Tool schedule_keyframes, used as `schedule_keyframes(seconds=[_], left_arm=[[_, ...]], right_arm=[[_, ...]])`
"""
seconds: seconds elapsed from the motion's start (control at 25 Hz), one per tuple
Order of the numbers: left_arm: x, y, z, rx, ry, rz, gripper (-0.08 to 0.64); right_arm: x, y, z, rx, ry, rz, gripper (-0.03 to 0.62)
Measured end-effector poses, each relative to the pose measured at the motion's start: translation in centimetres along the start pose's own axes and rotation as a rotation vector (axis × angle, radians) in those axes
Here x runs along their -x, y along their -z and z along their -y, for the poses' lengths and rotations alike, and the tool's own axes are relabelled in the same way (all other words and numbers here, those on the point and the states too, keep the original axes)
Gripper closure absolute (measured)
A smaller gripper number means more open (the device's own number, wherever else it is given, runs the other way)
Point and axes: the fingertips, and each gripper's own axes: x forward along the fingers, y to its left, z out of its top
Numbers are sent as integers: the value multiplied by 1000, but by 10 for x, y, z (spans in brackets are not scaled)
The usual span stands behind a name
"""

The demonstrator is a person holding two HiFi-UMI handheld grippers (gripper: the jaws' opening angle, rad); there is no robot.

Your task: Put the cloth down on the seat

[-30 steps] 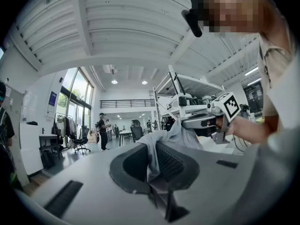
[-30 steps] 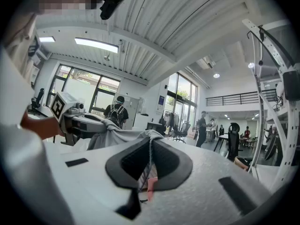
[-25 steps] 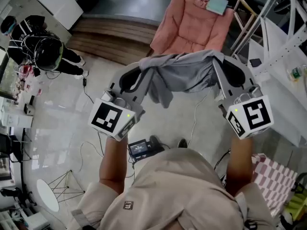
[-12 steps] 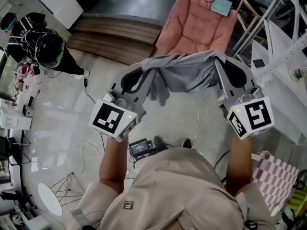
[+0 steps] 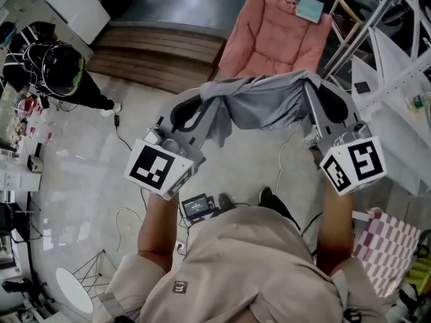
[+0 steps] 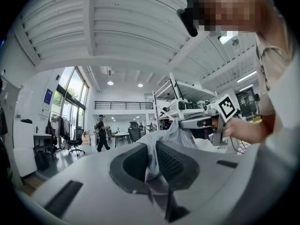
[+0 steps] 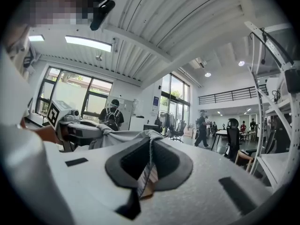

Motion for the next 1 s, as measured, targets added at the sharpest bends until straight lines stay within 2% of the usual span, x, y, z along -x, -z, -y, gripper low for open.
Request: schedule_keyframes(seconds=[0.24,0.44,0.6,0.76,1.0], left_arm=[[-22,13,-11,14,-5,-24,527],[-57,23,-30,15,-60,-55,526],[-99,28,-42,11,-118,-106,526],[-143,31,-51,21,-155,-110,526],[-156,37,-49,19,-134,-97,526]], right_arm=[[-24,12,23,-16,-11,-12,588],[-58,22,56,-29,-64,4,588],[-85,27,98,-33,-109,13,588],[-108,36,141,-36,-141,13,588],[-117,38,154,-34,-160,12,588]])
